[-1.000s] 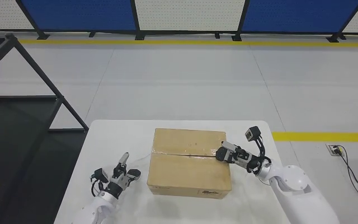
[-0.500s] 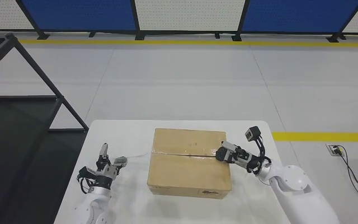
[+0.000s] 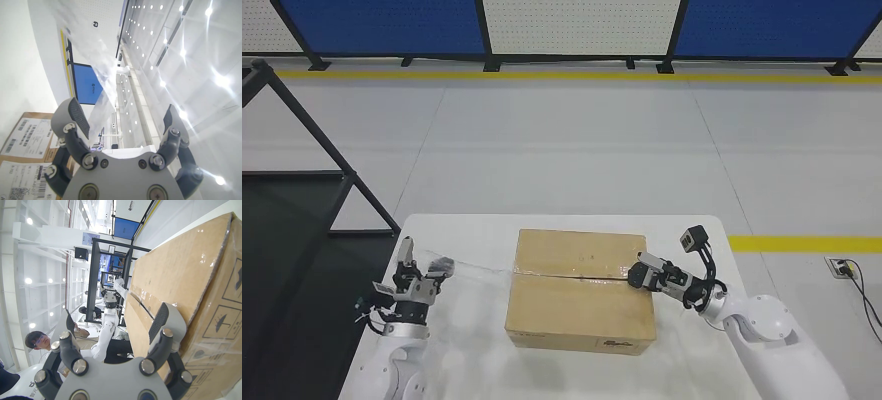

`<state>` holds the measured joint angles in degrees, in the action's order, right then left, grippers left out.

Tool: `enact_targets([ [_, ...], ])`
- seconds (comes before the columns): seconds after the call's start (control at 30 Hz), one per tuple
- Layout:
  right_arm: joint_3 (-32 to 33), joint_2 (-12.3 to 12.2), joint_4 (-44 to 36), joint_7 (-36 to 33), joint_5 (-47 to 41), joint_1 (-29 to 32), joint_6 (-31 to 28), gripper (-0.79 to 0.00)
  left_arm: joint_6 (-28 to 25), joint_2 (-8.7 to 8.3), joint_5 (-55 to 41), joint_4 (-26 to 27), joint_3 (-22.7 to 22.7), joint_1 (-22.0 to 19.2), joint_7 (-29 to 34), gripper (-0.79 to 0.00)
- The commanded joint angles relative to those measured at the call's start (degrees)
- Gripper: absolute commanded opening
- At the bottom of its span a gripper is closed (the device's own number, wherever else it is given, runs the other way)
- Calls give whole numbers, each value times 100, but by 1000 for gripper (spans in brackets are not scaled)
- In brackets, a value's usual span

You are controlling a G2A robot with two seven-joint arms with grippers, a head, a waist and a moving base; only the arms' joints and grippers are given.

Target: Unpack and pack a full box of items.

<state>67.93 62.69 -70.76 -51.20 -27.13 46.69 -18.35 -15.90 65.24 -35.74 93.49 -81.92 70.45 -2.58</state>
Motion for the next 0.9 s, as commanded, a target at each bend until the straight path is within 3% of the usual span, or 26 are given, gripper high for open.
enact_targets([
  [0.0, -6, 0, -116, 54, 51, 70, 57, 0, 21, 17, 67, 101, 17, -16, -35, 0],
  [0.87, -88, 60, -276, 160, 313, 71, 479, 0, 68, 261, 694, 949, 419, -232, -207, 0],
])
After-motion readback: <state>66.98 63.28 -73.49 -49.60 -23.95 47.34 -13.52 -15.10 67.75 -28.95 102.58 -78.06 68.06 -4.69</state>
